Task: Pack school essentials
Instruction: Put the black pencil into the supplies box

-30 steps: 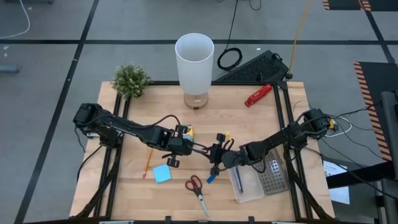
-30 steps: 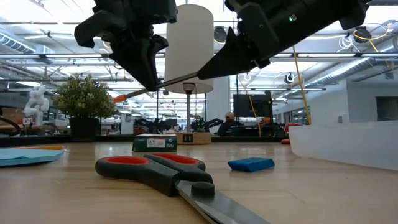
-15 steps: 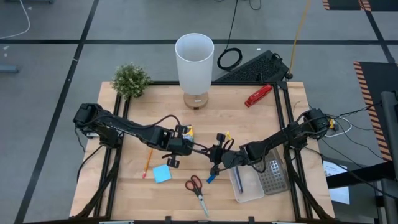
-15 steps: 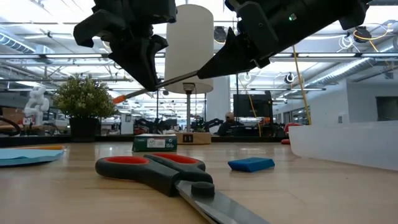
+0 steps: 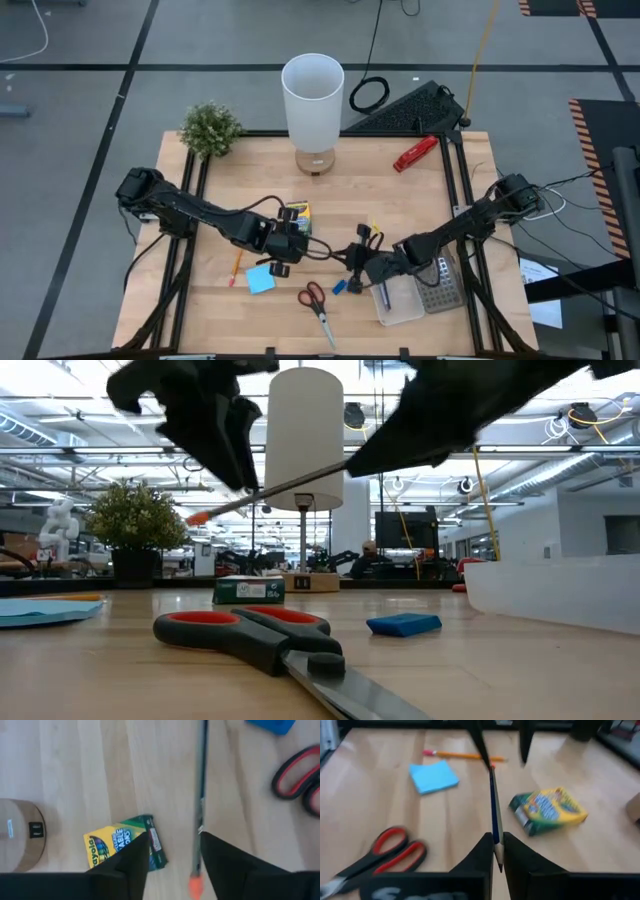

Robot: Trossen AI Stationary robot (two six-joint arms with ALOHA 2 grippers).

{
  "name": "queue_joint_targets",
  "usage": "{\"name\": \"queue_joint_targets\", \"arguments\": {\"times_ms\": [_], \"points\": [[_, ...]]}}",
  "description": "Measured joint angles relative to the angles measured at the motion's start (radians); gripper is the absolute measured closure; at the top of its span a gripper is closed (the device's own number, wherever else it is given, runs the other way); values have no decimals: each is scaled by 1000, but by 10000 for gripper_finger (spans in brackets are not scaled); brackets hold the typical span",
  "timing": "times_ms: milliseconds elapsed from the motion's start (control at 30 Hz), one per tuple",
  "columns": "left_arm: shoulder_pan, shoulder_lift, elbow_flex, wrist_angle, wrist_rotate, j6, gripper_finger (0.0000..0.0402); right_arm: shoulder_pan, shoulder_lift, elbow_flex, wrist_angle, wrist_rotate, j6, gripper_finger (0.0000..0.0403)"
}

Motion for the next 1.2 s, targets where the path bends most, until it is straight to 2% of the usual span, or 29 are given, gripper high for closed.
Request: {"name": "queue_joint_targets", "arguments": {"times_ms": [133,267,533,733,833,1000,1200], "points": [[-40,-7,41,-7,-3,-28,196,71,-43,-1,-109,43,114,386],[-80,-9,86,-6,-22,-47,199,153,-104,-1,-247,82,244,387],[-127,-9,100,16,-30,-126,214,324,-225,9,-581,70,515,387],[-129,-9,100,17,-31,-241,215,424,-302,130,-926,28,621,387],[-129,-9,100,17,-43,-289,215,456,-325,196,-1065,5,656,387],[-131,-9,100,20,-48,-345,215,483,-327,243,-1250,-110,766,387],[-137,-8,100,38,-99,-352,215,483,-293,243,-1363,-108,957,387]]}}
